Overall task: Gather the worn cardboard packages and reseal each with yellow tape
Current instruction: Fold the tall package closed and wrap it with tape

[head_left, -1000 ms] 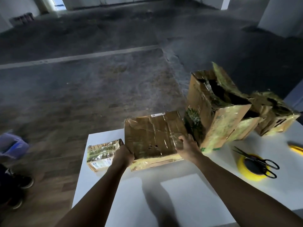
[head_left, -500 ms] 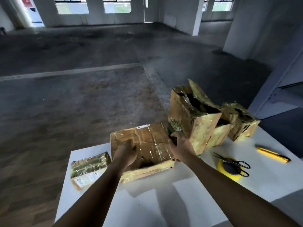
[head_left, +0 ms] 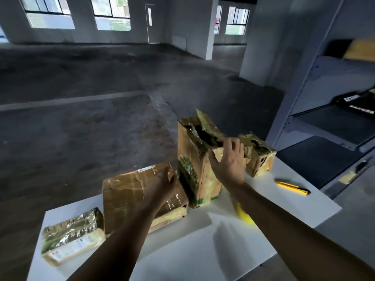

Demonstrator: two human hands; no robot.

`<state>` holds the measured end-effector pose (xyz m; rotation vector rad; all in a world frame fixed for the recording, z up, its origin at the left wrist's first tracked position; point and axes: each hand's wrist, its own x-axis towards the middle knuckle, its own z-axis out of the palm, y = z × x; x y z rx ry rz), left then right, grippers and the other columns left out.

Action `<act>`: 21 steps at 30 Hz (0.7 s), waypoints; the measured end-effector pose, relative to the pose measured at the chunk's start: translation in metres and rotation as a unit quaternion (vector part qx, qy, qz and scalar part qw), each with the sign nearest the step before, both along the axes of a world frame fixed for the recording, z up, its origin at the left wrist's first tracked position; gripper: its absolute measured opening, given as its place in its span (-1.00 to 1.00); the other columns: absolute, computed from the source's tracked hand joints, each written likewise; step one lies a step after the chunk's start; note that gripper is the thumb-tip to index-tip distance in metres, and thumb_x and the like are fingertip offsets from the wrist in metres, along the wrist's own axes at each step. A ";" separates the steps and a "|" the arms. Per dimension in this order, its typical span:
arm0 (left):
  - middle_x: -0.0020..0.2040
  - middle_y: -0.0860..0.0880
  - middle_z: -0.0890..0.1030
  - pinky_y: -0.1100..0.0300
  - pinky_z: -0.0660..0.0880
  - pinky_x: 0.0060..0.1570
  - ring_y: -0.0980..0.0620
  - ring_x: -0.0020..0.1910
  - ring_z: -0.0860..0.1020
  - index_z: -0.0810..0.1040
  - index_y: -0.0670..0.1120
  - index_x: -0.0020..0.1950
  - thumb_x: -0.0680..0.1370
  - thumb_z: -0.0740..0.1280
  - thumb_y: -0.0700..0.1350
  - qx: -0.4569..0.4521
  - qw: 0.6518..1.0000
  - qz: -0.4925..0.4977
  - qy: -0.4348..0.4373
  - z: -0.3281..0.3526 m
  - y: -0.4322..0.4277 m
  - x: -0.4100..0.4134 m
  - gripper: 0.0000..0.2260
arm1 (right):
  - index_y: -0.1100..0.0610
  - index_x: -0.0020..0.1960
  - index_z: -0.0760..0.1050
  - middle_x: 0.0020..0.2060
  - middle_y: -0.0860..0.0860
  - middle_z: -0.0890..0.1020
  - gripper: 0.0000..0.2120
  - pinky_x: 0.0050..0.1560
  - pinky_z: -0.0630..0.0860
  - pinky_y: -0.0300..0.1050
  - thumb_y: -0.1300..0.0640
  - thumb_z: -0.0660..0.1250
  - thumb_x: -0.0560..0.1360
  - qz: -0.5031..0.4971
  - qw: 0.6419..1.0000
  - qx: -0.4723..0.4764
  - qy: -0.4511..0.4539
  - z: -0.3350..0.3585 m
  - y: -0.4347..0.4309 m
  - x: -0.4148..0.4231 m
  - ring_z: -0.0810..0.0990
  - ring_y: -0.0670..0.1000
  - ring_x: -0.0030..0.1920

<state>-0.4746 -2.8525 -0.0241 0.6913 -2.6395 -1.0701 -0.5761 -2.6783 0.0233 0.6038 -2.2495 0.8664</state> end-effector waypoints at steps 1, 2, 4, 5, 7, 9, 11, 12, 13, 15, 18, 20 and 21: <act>0.19 -0.16 0.61 0.16 0.44 -0.14 -0.13 0.03 0.61 0.48 -0.10 0.32 0.65 0.24 -0.03 0.003 1.000 -0.002 0.007 0.005 0.007 -0.006 -0.73 | 0.21 0.15 0.46 0.06 0.18 0.46 -0.62 0.04 0.43 0.07 -0.03 0.37 0.48 -0.020 1.000 0.006 -0.004 0.002 0.002 -0.007 0.43 0.17 0.04; 0.19 -0.17 0.60 0.15 0.43 -0.13 -0.12 0.04 0.59 0.46 -0.09 0.32 0.65 0.23 -0.01 0.005 1.000 -0.003 0.015 0.010 0.013 -0.012 -0.72 | 0.20 0.19 0.43 0.12 0.19 0.44 -0.57 0.06 0.41 0.08 -0.03 0.42 0.46 -0.030 0.999 0.010 -0.023 0.004 0.004 -0.015 0.42 0.19 0.07; 0.22 -0.19 0.56 0.07 0.51 -0.01 -0.14 0.10 0.56 0.41 -0.09 0.37 0.66 0.21 0.03 -0.001 1.000 -0.004 0.025 0.021 0.025 -0.026 -0.67 | 0.14 0.34 0.35 0.26 0.18 0.37 -0.45 0.19 0.36 0.12 -0.03 0.45 0.46 -0.004 0.995 0.017 -0.095 0.004 0.009 -0.032 0.35 0.19 0.21; 0.24 -0.20 0.54 0.01 0.53 0.06 -0.16 0.13 0.55 0.37 -0.09 0.40 0.66 0.20 0.06 -0.011 1.000 -0.007 0.022 0.026 0.030 -0.034 -0.63 | 0.10 0.41 0.30 0.33 0.17 0.34 -0.41 0.27 0.33 0.12 -0.03 0.44 0.47 0.025 0.990 0.014 -0.135 0.005 0.013 -0.041 0.31 0.18 0.30; 0.30 -0.19 0.51 -0.07 0.55 0.12 -0.16 0.19 0.55 0.31 -0.04 0.45 0.63 0.18 0.15 -0.022 1.000 -0.006 0.019 0.037 0.040 -0.048 -0.55 | 0.07 0.48 0.26 0.37 0.15 0.40 -0.41 0.31 0.35 0.06 0.01 0.39 0.52 0.083 0.977 -0.009 -0.195 0.007 0.020 -0.062 0.36 0.19 0.37; 0.33 -0.18 0.50 -0.12 0.56 0.12 -0.15 0.20 0.56 0.26 0.05 0.48 0.58 0.11 0.31 -0.035 0.999 0.000 0.018 0.045 0.049 -0.062 -0.44 | 0.06 0.47 0.32 0.26 0.12 0.55 -0.53 0.12 0.44 -0.06 0.01 0.29 0.60 0.116 0.956 -0.020 -0.269 0.008 0.026 -0.081 0.51 0.19 0.27; 0.29 -0.16 0.53 -0.15 0.57 0.09 -0.16 0.17 0.58 0.26 0.07 0.46 0.51 0.04 0.42 -0.026 0.999 0.007 0.017 0.049 0.056 -0.075 -0.37 | 0.09 0.34 0.46 0.14 0.12 0.62 -0.65 0.02 0.45 -0.08 -0.04 0.21 0.63 0.126 0.943 -0.017 -0.309 0.006 0.028 -0.093 0.56 0.20 0.18; 0.23 -0.17 0.56 -0.17 0.57 0.07 -0.18 0.14 0.59 0.30 0.04 0.42 0.51 0.06 0.41 -0.004 1.000 0.015 0.021 0.051 0.059 -0.083 -0.37 | 0.13 0.25 0.52 0.08 0.13 0.64 -0.67 0.03 0.47 -0.05 -0.06 0.19 0.64 0.130 0.941 -0.014 -0.312 0.004 0.028 -0.096 0.58 0.21 0.15; 0.16 -0.20 0.58 -0.20 0.57 0.05 -0.22 0.11 0.59 0.35 0.00 0.36 0.51 0.09 0.41 0.022 0.999 0.023 0.028 0.054 0.063 -0.090 -0.39 | 0.16 0.18 0.54 0.04 0.13 0.65 -0.67 0.03 0.49 -0.05 -0.07 0.19 0.64 0.136 0.941 -0.012 -0.311 0.002 0.029 -0.099 0.59 0.19 0.12; 0.13 -0.23 0.57 -0.27 0.55 0.08 -0.26 0.14 0.58 0.40 0.00 0.34 0.44 0.13 0.50 0.083 0.993 0.064 0.045 0.058 0.067 -0.106 -0.30 | 0.12 0.22 0.56 0.02 0.04 0.66 -0.73 -0.06 0.47 -0.16 0.03 0.26 0.60 0.177 0.929 -0.013 -0.326 0.000 0.032 -0.100 0.62 0.07 0.04; 0.44 -0.14 0.39 -0.21 0.39 0.34 -0.21 0.41 0.39 0.24 0.19 0.51 0.25 0.14 0.65 0.118 0.982 0.144 0.023 0.071 0.078 -0.120 -0.07 | -0.04 0.35 0.52 -0.02 -0.09 0.67 -0.61 -0.21 0.47 -0.28 0.10 0.30 0.52 0.277 0.893 -0.028 -0.355 -0.003 0.038 -0.100 0.62 -0.16 -0.13; 0.54 -0.20 0.19 -0.21 0.27 0.43 -0.27 0.50 0.21 0.14 0.11 0.57 0.18 0.16 0.66 0.071 0.985 0.152 -0.042 0.080 0.090 -0.123 0.08 | -0.08 0.30 0.55 -0.07 -0.12 0.67 -0.63 -0.20 0.55 -0.16 0.14 0.27 0.52 0.316 0.871 -0.066 -0.371 -0.006 0.041 -0.100 0.61 -0.17 -0.19; 0.56 -0.21 0.13 -0.21 0.25 0.44 -0.29 0.51 0.18 0.11 0.05 0.59 0.18 0.21 0.64 0.048 0.984 0.160 -0.065 0.082 0.096 -0.122 0.12 | -0.06 0.26 0.57 -0.05 -0.11 0.68 -0.65 -0.13 0.58 -0.06 0.16 0.25 0.52 0.327 0.864 -0.082 -0.375 -0.008 0.042 -0.100 0.64 -0.12 -0.15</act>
